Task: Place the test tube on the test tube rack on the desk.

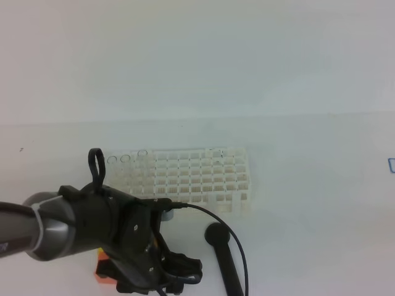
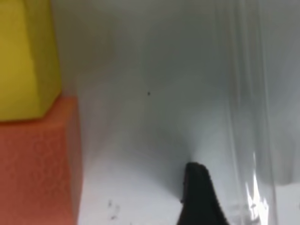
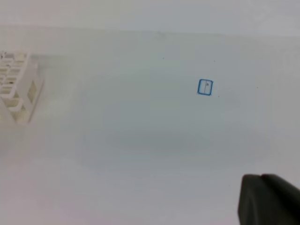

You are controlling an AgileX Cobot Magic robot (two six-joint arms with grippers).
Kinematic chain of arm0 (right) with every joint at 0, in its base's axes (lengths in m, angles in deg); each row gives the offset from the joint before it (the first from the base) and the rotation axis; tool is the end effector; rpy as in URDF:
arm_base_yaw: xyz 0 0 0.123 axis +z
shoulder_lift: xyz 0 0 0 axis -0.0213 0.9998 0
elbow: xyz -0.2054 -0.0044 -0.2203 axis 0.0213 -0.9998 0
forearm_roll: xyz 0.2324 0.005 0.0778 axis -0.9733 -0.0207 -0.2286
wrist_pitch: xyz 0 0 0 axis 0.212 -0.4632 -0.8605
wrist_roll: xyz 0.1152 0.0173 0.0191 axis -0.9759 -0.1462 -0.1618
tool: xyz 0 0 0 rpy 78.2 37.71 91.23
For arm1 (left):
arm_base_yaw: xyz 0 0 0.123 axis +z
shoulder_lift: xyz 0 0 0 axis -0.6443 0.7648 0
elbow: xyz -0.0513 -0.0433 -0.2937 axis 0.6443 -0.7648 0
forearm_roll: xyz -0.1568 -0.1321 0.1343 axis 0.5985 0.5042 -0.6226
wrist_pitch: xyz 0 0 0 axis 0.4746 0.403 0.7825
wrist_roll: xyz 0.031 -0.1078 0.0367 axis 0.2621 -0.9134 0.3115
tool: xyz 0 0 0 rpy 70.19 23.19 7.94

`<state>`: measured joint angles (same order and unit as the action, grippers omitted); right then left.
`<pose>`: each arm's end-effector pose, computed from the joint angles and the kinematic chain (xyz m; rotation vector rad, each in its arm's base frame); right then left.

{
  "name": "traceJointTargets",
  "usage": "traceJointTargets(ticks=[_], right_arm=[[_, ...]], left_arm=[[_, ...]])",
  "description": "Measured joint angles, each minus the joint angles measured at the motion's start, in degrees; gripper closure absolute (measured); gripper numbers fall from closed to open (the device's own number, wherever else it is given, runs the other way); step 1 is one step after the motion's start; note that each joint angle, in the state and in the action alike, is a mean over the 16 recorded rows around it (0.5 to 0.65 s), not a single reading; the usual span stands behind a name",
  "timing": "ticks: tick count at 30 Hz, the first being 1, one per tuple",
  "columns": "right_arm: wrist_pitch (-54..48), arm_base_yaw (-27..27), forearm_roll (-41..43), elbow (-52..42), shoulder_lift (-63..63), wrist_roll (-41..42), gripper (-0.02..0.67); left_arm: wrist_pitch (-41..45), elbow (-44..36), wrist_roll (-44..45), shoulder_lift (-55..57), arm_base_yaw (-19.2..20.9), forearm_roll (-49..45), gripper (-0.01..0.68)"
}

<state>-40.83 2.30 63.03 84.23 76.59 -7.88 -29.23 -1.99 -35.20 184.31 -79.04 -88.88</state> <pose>0.0622 0.0025 0.3241 -0.0867 2.0597 0.0071 0.2382 -0.1938 0.1404 0.3324 2.9100 -0.2074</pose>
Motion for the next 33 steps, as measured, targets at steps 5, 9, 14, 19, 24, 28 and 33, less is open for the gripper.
traceJointTargets(ticks=[5, 9, 14, 19, 24, 28, 33], right_arm=[[-0.01, 0.00, 0.00, 0.00, 0.00, 0.07, 0.650], [-0.01, 0.00, 0.00, 0.00, 0.00, 0.12, 0.650], [-0.01, 0.00, -0.02, 0.00, 0.00, 0.16, 0.650], [0.19, 0.00, -0.30, 0.00, 0.00, 0.16, 0.650], [1.17, 0.00, -0.94, 0.00, 0.00, 0.16, 0.650], [3.00, 0.00, -2.75, 0.00, 0.00, 0.49, 0.650], [6.75, 0.00, -8.72, 0.00, 0.17, 4.38, 0.650]], left_arm=[[0.58, 0.03, -0.37, 0.18, -0.01, -0.11, 0.464], [0.90, 0.05, -0.69, 0.20, -0.01, -0.10, 0.573], [1.91, -0.06, -1.34, -0.64, -0.01, 0.12, 0.650], [3.24, -0.14, -1.82, -4.33, 0.00, 0.55, 0.638], [4.39, -0.22, -2.26, -12.15, 0.00, 0.95, 0.618], [4.00, -0.28, -2.45, -21.21, 0.00, 0.88, 0.611], [1.51, -0.28, -2.49, -33.31, 0.00, -0.68, 0.618]])
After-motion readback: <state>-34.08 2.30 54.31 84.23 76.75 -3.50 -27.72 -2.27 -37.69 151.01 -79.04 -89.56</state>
